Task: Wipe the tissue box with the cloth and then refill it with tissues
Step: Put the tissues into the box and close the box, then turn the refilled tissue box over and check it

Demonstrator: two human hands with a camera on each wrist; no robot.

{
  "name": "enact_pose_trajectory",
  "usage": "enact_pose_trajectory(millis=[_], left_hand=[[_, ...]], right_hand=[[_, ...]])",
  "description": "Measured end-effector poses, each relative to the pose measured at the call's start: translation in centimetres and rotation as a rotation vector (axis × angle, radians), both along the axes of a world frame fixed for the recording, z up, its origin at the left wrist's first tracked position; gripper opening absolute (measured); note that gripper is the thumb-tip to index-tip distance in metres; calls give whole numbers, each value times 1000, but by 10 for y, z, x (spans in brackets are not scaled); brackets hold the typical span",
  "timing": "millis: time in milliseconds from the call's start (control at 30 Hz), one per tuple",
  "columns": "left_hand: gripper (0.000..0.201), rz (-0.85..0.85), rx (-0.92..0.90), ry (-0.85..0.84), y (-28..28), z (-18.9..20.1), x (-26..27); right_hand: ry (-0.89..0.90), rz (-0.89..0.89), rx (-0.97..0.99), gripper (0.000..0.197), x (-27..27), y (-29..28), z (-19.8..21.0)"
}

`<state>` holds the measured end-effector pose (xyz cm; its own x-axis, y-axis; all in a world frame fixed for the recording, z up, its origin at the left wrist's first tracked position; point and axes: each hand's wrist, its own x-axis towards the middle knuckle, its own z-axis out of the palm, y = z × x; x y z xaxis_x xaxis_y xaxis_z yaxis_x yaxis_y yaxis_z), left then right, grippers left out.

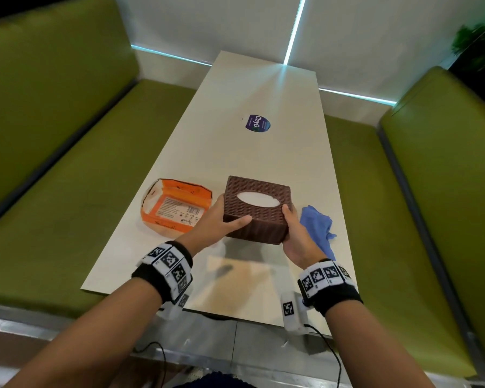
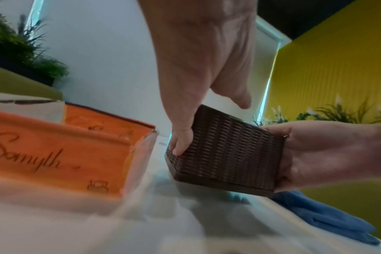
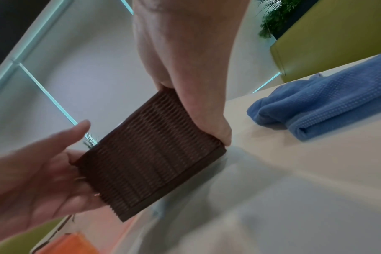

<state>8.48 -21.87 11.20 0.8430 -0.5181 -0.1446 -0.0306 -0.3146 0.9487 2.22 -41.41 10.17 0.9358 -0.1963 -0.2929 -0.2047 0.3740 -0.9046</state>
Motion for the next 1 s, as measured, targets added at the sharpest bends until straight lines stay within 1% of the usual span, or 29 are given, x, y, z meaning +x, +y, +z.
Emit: enact_pose_trajectory(millis=[67, 267, 367, 467, 600, 667, 767, 800, 867, 900, 967, 1000], left_hand=[[69, 20, -24, 14, -1, -5, 3], [54, 33, -53, 52, -6, -12, 3], [47, 54, -25, 35, -9, -12, 3], [44, 74, 19, 5, -12, -13, 4], [43, 83, 23, 4, -12, -12, 3], [42, 93, 31, -8, -12, -12, 2], [37, 101, 60, -22, -8, -9, -2], [38, 97, 90, -41, -4, -8, -6], [47, 93, 155, -115, 7, -1, -19], [50, 87, 155, -144, 16, 4, -30], [45, 61, 140, -147, 37, 14, -56], [41, 18, 152, -120, 49, 13, -68]], right_hand=[[-11, 2, -26, 44, 3, 1, -7], [36, -16, -130, 46, 6, 1, -15], [46, -31, -140, 47, 8, 0, -14], [53, -36, -173, 48, 10, -1, -14], [49, -7, -240, 47, 11, -5, -20], [58, -6, -257, 46, 10, -5, -15], [129, -10, -263, 46, 5, -9, -16], [160, -13, -292, 46, 2, -12, -18], [200, -29, -428, 45, -3, -17, -15], [201, -31, -482, 50, -4, -18, -14], [184, -52, -586, 51, -5, -20, -9], [176, -72, -649, 48, -5, -21, -7]])
